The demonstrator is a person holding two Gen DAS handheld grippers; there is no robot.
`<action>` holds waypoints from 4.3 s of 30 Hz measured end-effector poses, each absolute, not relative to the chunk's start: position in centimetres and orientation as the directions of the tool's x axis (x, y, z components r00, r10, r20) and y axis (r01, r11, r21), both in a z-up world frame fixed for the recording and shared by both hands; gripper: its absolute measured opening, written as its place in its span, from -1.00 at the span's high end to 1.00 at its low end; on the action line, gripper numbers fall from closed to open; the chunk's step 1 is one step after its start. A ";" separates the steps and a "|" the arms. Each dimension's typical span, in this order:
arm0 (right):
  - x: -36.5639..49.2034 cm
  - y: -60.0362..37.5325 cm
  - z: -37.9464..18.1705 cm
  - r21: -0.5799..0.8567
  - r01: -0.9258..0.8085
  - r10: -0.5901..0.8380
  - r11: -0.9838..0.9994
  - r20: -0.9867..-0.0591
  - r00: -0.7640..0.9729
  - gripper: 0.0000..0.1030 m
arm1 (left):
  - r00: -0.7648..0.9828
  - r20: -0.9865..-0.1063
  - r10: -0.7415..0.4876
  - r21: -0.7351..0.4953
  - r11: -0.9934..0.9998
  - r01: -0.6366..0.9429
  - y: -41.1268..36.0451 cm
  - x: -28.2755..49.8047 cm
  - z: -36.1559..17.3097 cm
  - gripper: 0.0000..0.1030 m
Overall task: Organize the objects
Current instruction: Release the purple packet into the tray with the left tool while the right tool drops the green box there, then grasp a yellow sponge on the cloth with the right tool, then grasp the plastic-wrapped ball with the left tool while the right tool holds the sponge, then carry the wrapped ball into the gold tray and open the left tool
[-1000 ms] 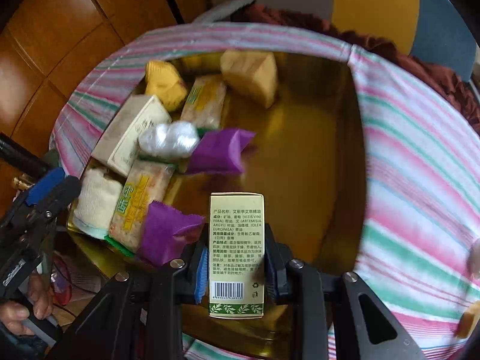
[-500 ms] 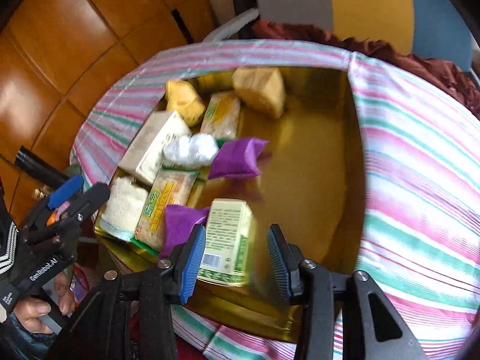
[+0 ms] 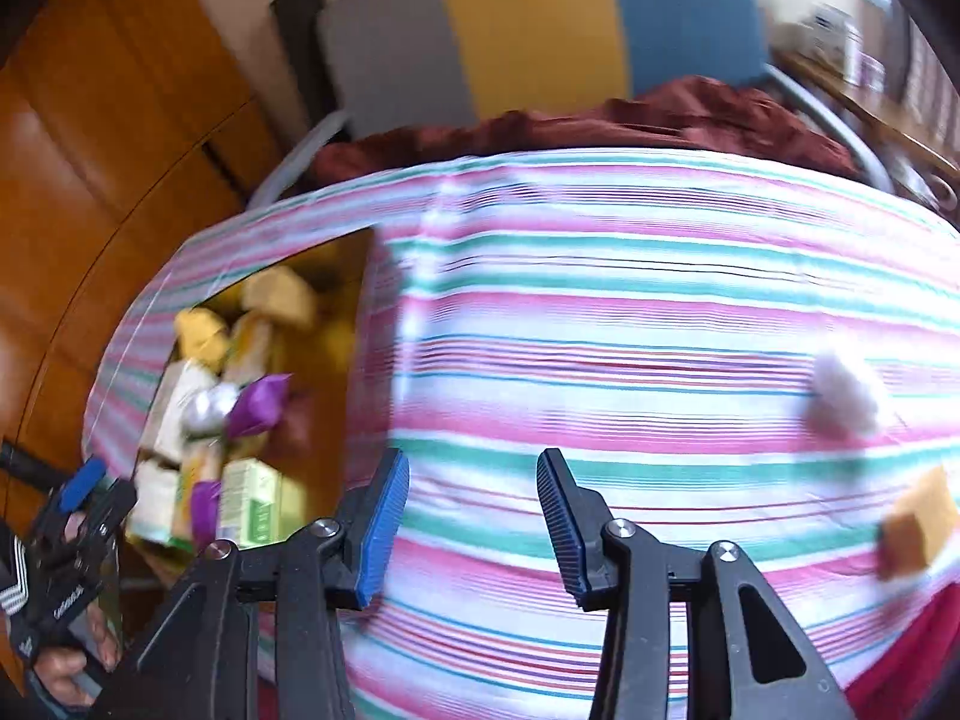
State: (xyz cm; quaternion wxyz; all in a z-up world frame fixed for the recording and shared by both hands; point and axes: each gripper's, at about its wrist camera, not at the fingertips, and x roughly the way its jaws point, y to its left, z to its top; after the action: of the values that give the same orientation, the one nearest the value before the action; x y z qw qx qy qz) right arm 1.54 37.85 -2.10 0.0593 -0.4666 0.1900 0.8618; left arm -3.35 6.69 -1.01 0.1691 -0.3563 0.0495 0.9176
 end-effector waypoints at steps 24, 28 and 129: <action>12.4 61.3 -7.1 0.170 -0.833 0.054 -0.526 -0.971 -0.232 -0.19 | -0.502 -0.679 0.536 -0.081 -0.734 -0.674 23.0 -1.1 0.2 -0.72; 12.6 62.3 -7.7 0.272 -0.847 -0.018 -0.457 -0.955 -0.297 -0.19 | -0.476 -0.685 0.552 -0.083 -0.708 -0.701 25.2 -0.5 0.3 -0.75; 3.1 56.5 -10.2 0.452 -0.539 -0.242 -0.710 -0.876 -0.416 0.21 | -0.385 -0.739 0.552 -0.049 -0.615 -0.787 31.0 3.2 -7.1 0.34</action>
State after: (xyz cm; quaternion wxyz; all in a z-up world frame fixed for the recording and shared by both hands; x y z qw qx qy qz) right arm 3.12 56.53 -10.17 0.0981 -0.5313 0.3677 0.7569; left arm 3.15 31.01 -7.12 0.4096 -0.3735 0.1574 0.8173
